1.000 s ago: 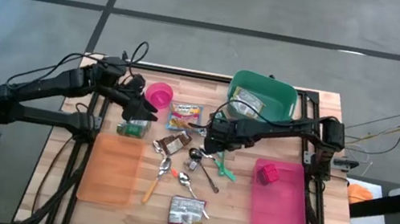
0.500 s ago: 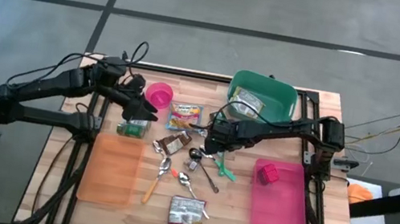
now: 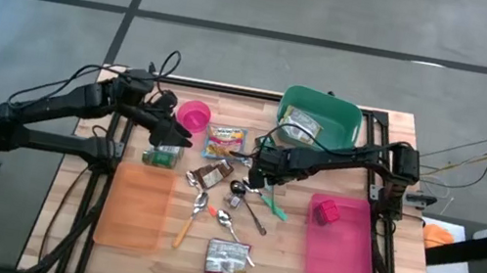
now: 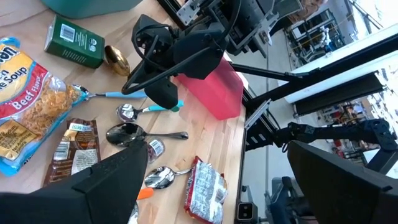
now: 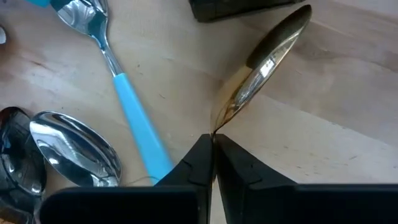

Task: Pick & Place Food Item
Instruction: Put the green spoon into the orange bin

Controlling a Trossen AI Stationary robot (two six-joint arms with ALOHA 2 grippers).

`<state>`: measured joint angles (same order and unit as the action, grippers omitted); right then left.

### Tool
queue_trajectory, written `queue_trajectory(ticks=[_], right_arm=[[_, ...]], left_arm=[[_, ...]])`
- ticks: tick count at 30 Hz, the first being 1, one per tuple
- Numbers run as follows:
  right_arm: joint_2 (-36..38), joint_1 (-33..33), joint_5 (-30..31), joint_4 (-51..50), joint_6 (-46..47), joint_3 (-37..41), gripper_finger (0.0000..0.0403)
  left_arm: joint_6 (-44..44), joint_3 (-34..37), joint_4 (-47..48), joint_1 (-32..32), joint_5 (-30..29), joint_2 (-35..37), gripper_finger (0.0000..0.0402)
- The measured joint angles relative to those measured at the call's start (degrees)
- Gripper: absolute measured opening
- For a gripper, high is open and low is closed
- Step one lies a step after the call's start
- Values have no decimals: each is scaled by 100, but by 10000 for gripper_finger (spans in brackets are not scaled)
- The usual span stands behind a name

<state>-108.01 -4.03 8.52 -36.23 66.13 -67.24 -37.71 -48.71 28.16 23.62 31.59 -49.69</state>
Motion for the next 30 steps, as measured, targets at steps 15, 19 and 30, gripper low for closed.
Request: queue_trajectory(ticks=[15,19,30], right_arm=[[453,48,224,17,-531,-669,8],[564,72,372,189,-1083,-1131,8],[627,76,415,1376,-2224,-2271,8]], left_arm=[[-22,0,-7,-4,-1,-4,390],[-24,0,-53,-4,-1,-7,390],[-61,24,-713,-78,-54,-30,391]])
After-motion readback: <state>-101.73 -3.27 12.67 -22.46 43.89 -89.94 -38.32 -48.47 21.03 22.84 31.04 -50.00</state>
